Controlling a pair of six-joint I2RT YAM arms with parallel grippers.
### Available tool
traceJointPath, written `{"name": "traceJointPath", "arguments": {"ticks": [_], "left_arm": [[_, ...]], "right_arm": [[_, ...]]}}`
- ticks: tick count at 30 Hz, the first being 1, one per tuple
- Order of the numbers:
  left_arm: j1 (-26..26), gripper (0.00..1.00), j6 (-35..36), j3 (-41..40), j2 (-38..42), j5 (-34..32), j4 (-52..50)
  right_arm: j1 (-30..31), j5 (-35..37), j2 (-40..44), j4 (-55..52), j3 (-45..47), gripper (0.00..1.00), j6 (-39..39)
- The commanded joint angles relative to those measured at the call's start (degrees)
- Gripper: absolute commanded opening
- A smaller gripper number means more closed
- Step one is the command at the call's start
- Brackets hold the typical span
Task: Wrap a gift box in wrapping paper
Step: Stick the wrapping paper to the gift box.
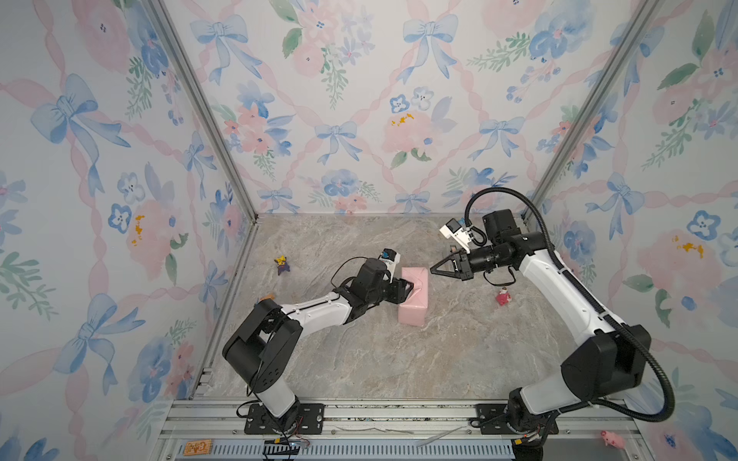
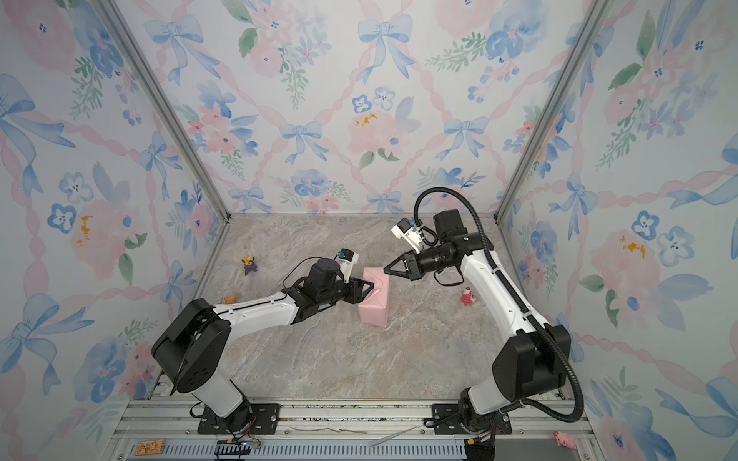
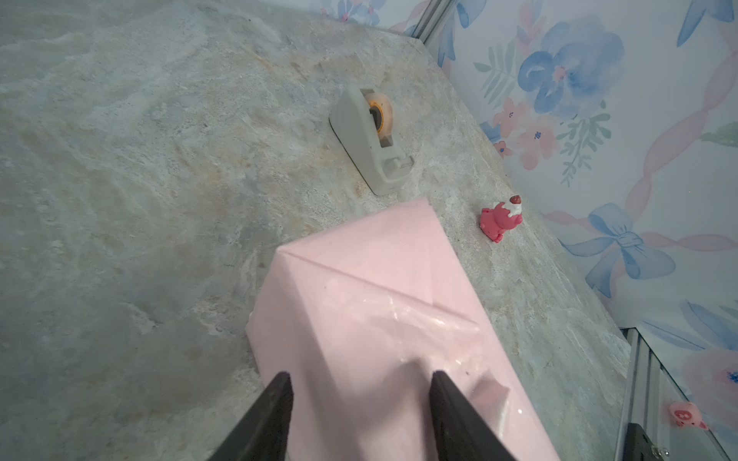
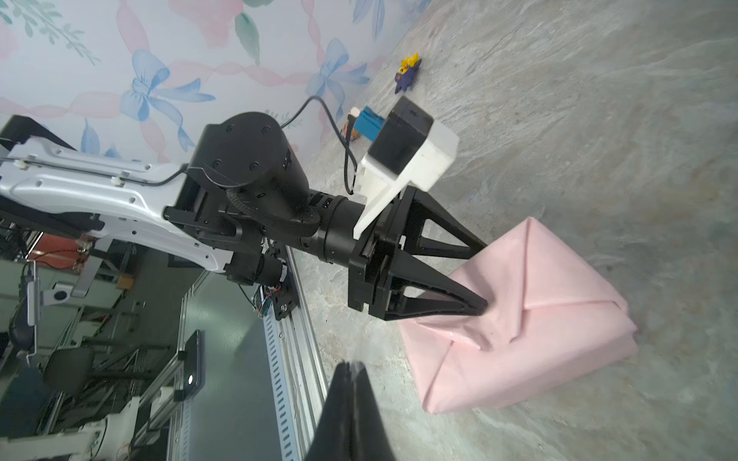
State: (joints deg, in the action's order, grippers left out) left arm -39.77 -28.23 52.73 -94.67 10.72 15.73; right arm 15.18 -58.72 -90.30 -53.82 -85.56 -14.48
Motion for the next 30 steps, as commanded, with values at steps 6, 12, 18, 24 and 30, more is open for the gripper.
{"name": "traceJointPath", "arguments": {"ticks": [6,12,18,24,30], "left_arm": [[-0.3,0.57,2.1,-0.7,-2.3,-2.0,-7.1],[-0.3,0.57,2.2,-0.7,-2.2,-2.1,-7.0],[-0.3,0.57,2.1,-0.6,-2.2,-2.1,-7.1],[-0.3,0.57,2.2,-0.4,-2.4,-2.0,-7.1],[-0.4,0.57,2.2,-0.6,-2.3,-2.0,-7.0]], "right_arm": [[3.4,4.5,-13.7,-13.2,-9.8,0.0,-7.1],[4.1,5.7,-19.3,-15.5,-14.1,0.0,-7.4],[3.9,5.0,-20.7,-15.1,-15.4,0.0,-7.3],[3.6,3.8,-22.2,-17.7,-15.0,0.0,-9.3],[2.7,3.9,-22.2,-17.8,-12.4,0.0,-9.5]]}}
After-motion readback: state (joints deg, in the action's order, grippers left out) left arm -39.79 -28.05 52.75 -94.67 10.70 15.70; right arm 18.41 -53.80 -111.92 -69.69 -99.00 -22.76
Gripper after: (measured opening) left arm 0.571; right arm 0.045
